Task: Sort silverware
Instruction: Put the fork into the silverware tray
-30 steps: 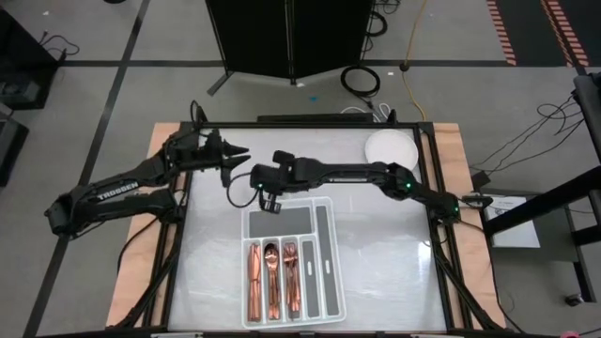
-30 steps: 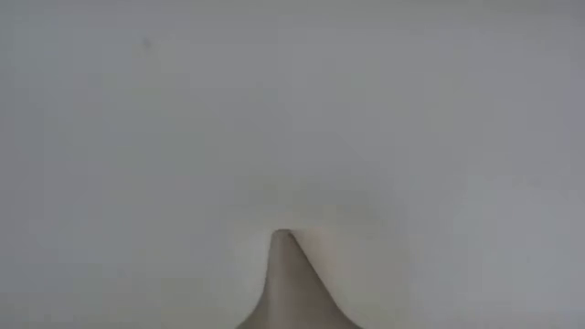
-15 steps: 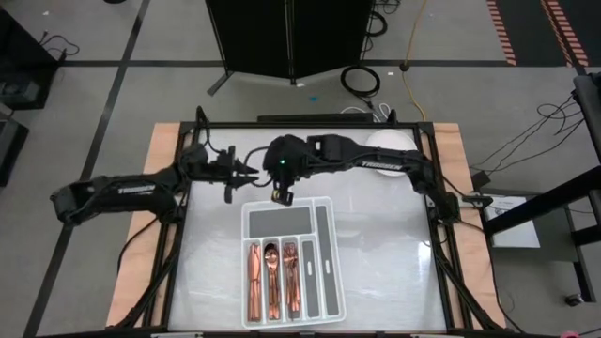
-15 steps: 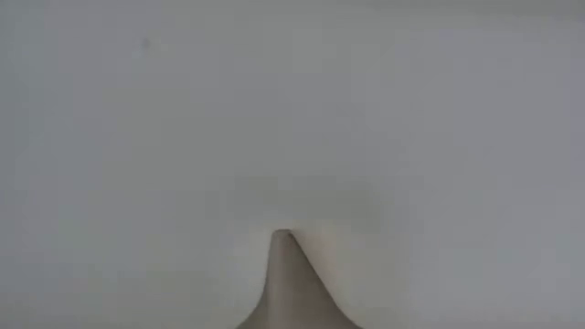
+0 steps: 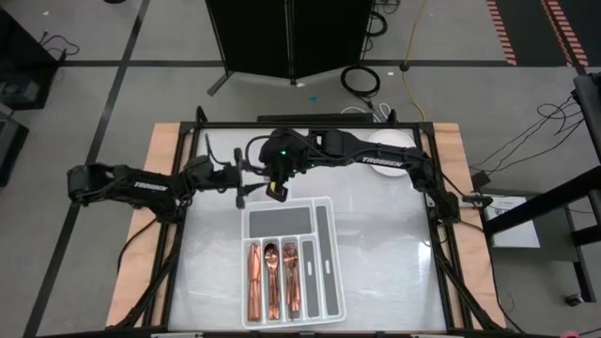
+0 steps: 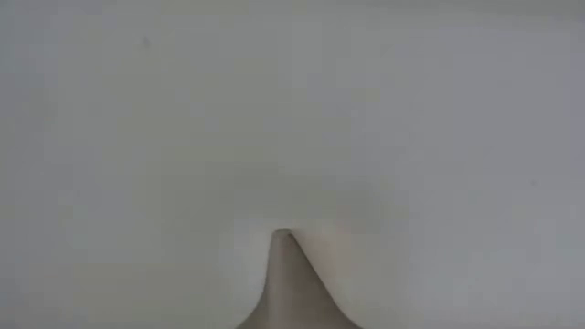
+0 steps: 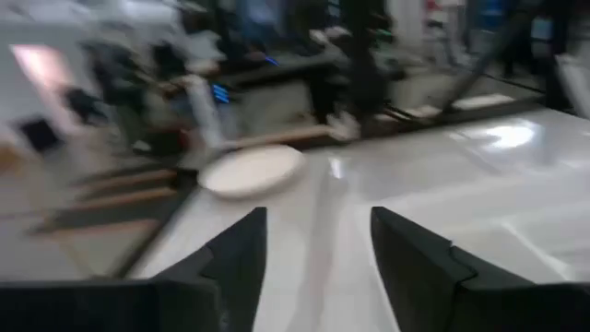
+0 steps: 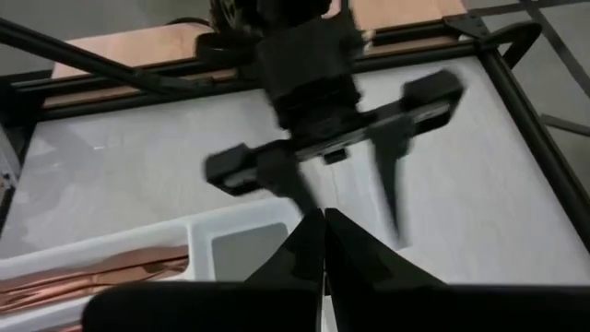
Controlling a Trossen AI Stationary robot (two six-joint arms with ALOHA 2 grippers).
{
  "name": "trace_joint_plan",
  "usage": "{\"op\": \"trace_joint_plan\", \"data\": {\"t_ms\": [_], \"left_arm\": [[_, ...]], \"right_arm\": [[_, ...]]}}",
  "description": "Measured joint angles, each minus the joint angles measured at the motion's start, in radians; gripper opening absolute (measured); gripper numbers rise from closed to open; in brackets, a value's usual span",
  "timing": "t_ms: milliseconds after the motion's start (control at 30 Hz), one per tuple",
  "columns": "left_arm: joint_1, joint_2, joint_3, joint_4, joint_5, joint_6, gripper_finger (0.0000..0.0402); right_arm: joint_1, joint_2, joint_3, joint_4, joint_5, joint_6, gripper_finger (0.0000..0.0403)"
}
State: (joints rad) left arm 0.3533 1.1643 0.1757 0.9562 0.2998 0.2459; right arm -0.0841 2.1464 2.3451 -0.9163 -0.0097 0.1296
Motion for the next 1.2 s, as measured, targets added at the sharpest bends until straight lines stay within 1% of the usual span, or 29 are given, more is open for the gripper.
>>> {"op": "trace_joint_plan", "data": {"t_ms": [67, 100, 133, 233, 533, 633, 700, 767, 833, 933, 967, 1000, 1067, 1200], "left_arm": [[-0.009, 0.018, 0.0, 0.066, -0.063, 0.004, 0.0211], [-0.01, 0.025, 0.0, 0.089, -0.071, 0.004, 0.0219], [-0.014, 0.031, 0.002, 0.101, -0.066, 0.004, 0.0227], [-0.032, 0.051, 0.019, 0.098, -0.007, -0.004, 0.0241], [-0.074, 0.155, 0.081, 0.087, 0.007, -0.003, 0.0244], [-0.08, 0.17, 0.089, 0.047, 0.017, 0.013, 0.0238], [-0.082, 0.171, 0.09, 0.018, 0.028, 0.033, 0.0221], [-0.081, 0.171, 0.09, 0.021, 0.035, 0.045, 0.0189], [-0.083, 0.171, 0.09, 0.03, 0.036, 0.049, 0.0143], [-0.083, 0.171, 0.094, 0.03, 0.035, 0.049, 0.0049], [-0.083, 0.171, 0.094, 0.03, 0.034, 0.049, 0.0025], [-0.083, 0.171, 0.094, 0.029, 0.026, 0.048, 0.0015], [-0.084, 0.171, 0.094, 0.022, 0.004, 0.048, 0.0009], [-0.085, 0.171, 0.094, 0.023, -0.06, 0.024, 0.0005]], "right_arm": [[0.0, 0.0, 0.0, 0.0, -0.007, -0.003, 0.0], [0.0, 0.0, 0.0, 0.0, -0.008, -0.004, 0.0], [-0.001, 0.0, 0.0, 0.0, -0.008, -0.005, 0.0], [-0.002, 0.0, 0.0, 0.011, -0.008, -0.011, 0.0], [-0.001, 0.0, 0.0, 0.028, -0.023, -0.018, 0.0], [-0.001, 0.0, 0.0, 0.025, -0.023, -0.018, 0.0], [-0.001, 0.0, 0.0, 0.02, -0.023, -0.022, 0.0], [-0.001, 0.0, 0.0, 0.013, -0.023, -0.031, 0.0], [-0.001, 0.0, 0.0, 0.012, -0.023, -0.039, 0.0], [-0.001, 0.0, 0.0, 0.015, -0.023, -0.057, 0.0], [-0.001, 0.0, 0.0, 0.014, -0.023, -0.072, 0.0], [-0.001, 0.0, 0.0, 0.008, -0.028, -0.091, 0.0], [-0.001, -0.003, 0.0, -0.016, -0.026, -0.13, 0.0], [-0.011, -0.023, 0.0, -0.067, -0.018, -0.16, 0.0]]}}
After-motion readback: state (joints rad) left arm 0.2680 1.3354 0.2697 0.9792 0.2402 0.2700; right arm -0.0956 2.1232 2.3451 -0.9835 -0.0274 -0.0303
